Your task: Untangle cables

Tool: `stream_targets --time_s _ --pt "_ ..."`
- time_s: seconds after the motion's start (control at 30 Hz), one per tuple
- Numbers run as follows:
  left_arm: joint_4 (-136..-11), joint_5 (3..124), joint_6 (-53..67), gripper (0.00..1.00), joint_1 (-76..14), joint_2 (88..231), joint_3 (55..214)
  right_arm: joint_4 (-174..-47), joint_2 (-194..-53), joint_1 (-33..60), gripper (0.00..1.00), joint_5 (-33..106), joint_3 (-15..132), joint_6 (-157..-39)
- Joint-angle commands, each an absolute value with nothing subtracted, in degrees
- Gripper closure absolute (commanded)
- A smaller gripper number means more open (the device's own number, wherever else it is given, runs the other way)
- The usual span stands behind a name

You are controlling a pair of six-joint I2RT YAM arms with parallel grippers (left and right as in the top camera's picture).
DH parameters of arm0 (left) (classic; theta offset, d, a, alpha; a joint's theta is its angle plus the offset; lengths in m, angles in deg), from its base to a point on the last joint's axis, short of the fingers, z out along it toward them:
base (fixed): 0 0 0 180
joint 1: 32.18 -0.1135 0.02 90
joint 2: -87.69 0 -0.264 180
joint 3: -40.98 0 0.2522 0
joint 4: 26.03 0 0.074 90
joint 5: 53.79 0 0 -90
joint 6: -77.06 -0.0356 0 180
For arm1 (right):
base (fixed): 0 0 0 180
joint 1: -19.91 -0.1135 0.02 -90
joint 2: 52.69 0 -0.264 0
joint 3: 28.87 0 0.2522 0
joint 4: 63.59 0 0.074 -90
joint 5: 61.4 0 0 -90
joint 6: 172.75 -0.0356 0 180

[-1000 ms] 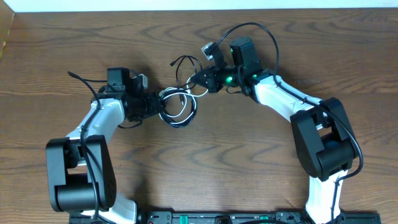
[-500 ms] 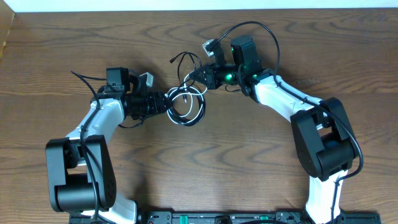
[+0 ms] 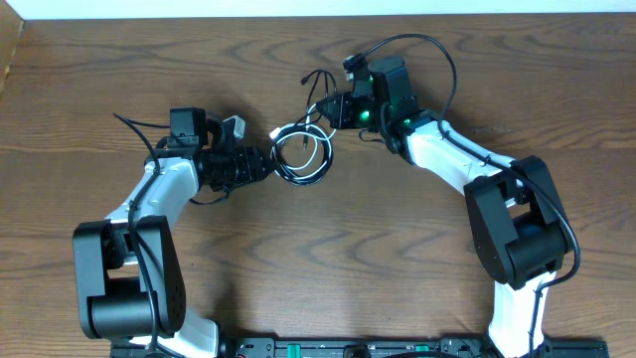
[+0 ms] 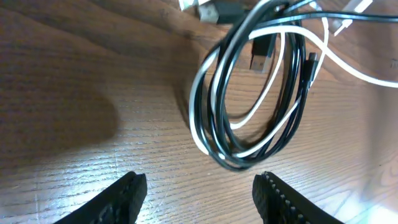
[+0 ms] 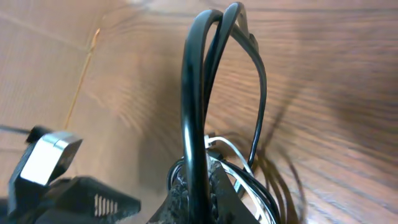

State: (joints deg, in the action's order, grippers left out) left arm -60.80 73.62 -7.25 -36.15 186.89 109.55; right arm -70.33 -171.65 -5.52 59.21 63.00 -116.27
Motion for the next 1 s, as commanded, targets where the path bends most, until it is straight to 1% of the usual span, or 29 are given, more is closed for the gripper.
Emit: stream_targets --time_s 0.0,0.13,0.2,0.3,0.43,0.57,0.97 --pt "-60.9 74.6 -8.4 0.40 -35.6 185.8 110.3 -70.5 -169.7 -6.1 0.99 55.7 63.5 -117.9" --pt "-60.3 73.8 -8.4 0.40 -34.3 185.9 110.3 -70.6 -169.7 -6.4 0.99 55.8 63.5 -117.9" --pt "-60.2 69.5 -7.9 0.40 -33.0 185.9 110.3 -70.5 -169.7 -6.7 0.99 56.9 63.5 -117.9" --pt "-60.0 65.9 -7.9 0.40 -31.9 186.0 110.3 -69.8 -169.7 -7.2 0.99 60.8 63.5 -118.1" --pt "-59.7 59.5 -3.1 0.40 -31.6 186.1 110.3 -68.2 -169.7 -7.2 0.99 68.5 63.5 -118.1" --pt "-59.1 59.3 -2.5 0.40 -31.4 186.2 110.2 -66.7 -169.7 -7.2 0.99 72.6 63.5 -118.1" --pt "-57.9 59.3 -1.2 0.40 -31.4 187.4 110.1 -63.5 -169.7 -7.4 0.99 74.1 63.5 -124.6"
